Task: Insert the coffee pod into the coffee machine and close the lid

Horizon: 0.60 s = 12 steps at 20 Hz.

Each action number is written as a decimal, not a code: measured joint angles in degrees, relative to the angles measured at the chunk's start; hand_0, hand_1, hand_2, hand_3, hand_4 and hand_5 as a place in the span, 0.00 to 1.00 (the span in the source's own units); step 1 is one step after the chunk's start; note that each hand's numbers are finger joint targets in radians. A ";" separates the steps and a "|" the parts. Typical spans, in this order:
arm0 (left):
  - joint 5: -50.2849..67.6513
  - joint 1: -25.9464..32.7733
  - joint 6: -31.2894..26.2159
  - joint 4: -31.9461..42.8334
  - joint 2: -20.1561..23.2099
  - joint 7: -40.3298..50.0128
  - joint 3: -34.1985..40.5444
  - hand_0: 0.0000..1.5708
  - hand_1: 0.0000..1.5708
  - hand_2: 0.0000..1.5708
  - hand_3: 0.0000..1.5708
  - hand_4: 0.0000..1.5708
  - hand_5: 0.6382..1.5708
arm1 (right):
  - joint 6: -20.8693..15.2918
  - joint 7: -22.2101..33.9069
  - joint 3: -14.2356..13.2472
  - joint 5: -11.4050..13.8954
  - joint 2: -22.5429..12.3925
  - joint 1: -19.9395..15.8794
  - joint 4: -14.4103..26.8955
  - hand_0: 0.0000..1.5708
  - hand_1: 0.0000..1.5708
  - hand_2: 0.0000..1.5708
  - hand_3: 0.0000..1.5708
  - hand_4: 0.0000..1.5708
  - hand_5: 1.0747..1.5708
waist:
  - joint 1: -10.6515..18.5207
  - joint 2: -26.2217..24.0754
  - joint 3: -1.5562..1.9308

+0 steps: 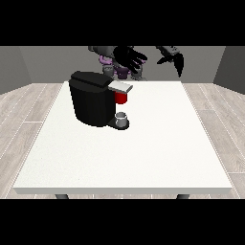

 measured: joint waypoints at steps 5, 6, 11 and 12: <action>-0.24 -0.39 0.85 -0.23 -0.35 -1.16 -0.16 0.00 0.00 0.00 0.00 0.28 1.00 | -0.42 -0.13 0.69 1.72 0.81 -5.48 1.86 0.00 0.00 0.00 0.00 0.06 1.00 | 0.98 1.70 -0.15; -0.11 -0.49 0.71 -0.98 -0.42 -0.58 -0.43 0.00 0.00 0.00 0.00 0.28 1.00 | -0.47 -0.60 0.52 1.88 0.77 -6.07 2.55 0.00 0.00 0.00 0.00 0.09 1.00 | 1.55 1.79 -0.18; 1.39 -0.66 -0.77 -0.84 1.04 -1.01 0.71 0.00 0.00 0.00 0.00 0.27 1.00 | 0.30 -0.42 0.96 3.35 0.54 -10.18 4.65 0.00 0.00 0.00 0.00 0.00 1.00 | 2.23 2.85 -0.20; 1.21 -0.61 -0.47 -1.21 0.70 -1.22 0.39 0.00 0.00 0.00 0.00 0.27 1.00 | 0.07 -0.67 0.92 3.74 0.49 -10.96 5.19 0.00 0.00 0.00 0.00 0.00 1.00 | 2.61 3.18 -0.21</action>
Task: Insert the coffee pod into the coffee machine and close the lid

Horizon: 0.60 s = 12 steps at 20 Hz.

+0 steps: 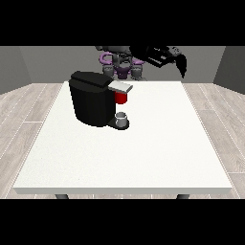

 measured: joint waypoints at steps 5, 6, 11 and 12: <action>0.52 -1.88 -0.59 -0.97 0.21 0.20 -0.36 0.00 0.00 0.00 0.00 0.23 1.00 | -0.36 0.17 -0.91 1.12 -1.00 -5.38 2.91 0.00 0.00 0.00 0.00 0.00 1.00 | 2.43 2.85 0.00; 0.77 -1.74 -0.93 -0.85 0.42 -0.26 -0.23 0.00 0.00 0.00 0.00 0.25 1.00 | -0.62 0.16 -0.82 1.34 -0.59 -5.77 3.30 0.00 0.00 0.00 0.00 0.00 1.00 | 2.65 3.03 -0.01; 1.47 -3.66 -1.42 -1.61 0.84 -0.85 -0.06 0.00 0.00 0.00 0.00 0.22 1.00 | -2.01 -1.28 -1.82 2.06 -0.60 -9.17 5.58 0.00 0.00 0.00 0.00 0.00 1.00 | 4.38 6.11 -0.01; 1.75 -3.96 -1.65 -1.88 1.05 -0.49 0.05 0.00 0.00 0.00 0.00 0.16 1.00 | -1.93 -1.80 -2.24 1.88 -0.79 -9.52 6.06 0.00 0.00 0.00 0.00 0.00 1.00 | 4.61 6.46 -0.02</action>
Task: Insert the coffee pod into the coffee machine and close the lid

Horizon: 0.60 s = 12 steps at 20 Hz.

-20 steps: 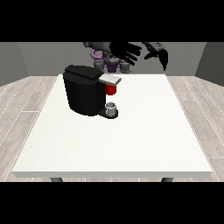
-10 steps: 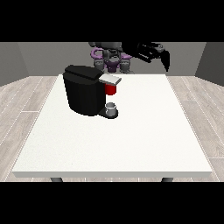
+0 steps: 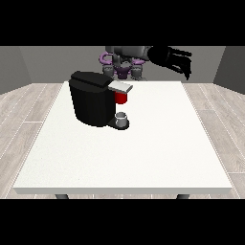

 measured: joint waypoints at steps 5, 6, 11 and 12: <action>1.38 -0.71 -1.44 -0.40 0.93 -0.32 0.55 0.00 0.00 0.00 0.00 0.20 1.00 | 0.19 -0.80 -1.68 -0.80 -0.37 -2.12 2.20 0.00 0.00 0.00 0.00 0.06 1.00 | 1.29 1.97 0.01; 1.76 -1.57 -1.43 -0.19 1.19 0.23 1.00 0.00 0.00 0.00 0.00 0.21 1.00 | 0.41 -0.71 -1.79 -0.96 -0.12 -2.65 2.57 0.00 0.00 0.00 0.00 0.06 1.00 | 1.04 2.09 0.01; 2.19 -0.95 -1.59 -0.10 1.34 0.32 1.23 0.00 0.00 0.00 0.00 0.22 1.00 | 0.34 -3.43 -2.40 -1.56 0.94 -2.37 3.30 0.00 0.00 0.00 0.00 0.00 1.00 | 0.35 1.88 0.02; 1.85 -0.18 -1.36 -0.23 0.94 0.24 0.78 0.00 0.00 0.00 0.00 0.22 1.00 | 0.28 -4.15 -2.32 -1.62 1.50 -1.84 3.39 0.00 0.00 0.00 0.00 0.00 1.00 | 0.20 1.48 0.02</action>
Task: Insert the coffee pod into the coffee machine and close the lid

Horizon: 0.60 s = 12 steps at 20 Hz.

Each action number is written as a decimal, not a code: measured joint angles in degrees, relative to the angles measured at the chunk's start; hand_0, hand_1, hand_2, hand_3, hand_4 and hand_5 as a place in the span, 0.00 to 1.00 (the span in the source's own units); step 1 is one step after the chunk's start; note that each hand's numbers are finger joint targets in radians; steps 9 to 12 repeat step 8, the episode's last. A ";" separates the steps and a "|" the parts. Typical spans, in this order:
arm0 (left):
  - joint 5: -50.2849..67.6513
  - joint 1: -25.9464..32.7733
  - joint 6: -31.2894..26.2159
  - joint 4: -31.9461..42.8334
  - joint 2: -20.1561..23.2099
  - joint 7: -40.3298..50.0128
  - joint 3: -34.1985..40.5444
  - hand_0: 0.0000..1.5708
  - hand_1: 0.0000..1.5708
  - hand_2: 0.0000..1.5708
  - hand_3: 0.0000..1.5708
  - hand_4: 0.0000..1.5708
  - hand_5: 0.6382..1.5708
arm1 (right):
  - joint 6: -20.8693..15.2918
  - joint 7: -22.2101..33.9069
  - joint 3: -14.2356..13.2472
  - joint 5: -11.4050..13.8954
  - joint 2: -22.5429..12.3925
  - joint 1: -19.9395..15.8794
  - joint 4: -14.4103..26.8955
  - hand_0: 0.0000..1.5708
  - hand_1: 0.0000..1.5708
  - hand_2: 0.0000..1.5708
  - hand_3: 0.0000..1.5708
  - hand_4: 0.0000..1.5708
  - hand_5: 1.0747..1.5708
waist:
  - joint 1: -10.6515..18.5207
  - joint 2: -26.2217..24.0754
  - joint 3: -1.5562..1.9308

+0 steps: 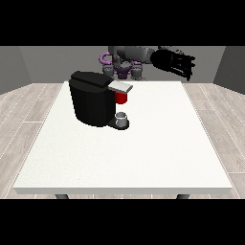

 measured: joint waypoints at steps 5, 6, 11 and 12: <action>0.48 3.14 -0.35 1.70 0.54 -1.19 1.10 0.00 0.00 0.00 0.00 0.16 1.00 | 0.45 -4.76 1.87 -0.55 4.89 4.34 -1.75 0.00 0.00 0.00 0.00 0.12 1.00 | -3.10 -3.48 0.01; 0.51 3.51 -0.23 2.60 0.51 -1.22 1.35 0.00 0.00 0.00 0.00 0.16 1.00 | 0.94 -5.05 2.62 -1.23 5.74 5.28 -2.29 0.00 0.00 0.00 0.00 0.12 1.00 | -4.11 -4.68 0.00; 0.02 4.64 0.12 3.92 0.38 -1.89 1.36 0.00 0.00 0.00 0.00 0.17 1.00 | 1.44 -6.62 4.08 -2.81 6.87 7.99 -3.49 0.00 0.00 0.00 0.00 0.17 1.00 | -5.64 -6.54 -0.01; 0.02 4.64 0.12 3.92 0.38 -1.89 1.36 0.00 0.00 0.00 0.00 0.17 1.00 | 1.44 -6.62 4.08 -2.81 6.87 7.99 -3.49 0.00 0.00 0.00 0.00 0.17 1.00 | -5.64 -6.54 -0.01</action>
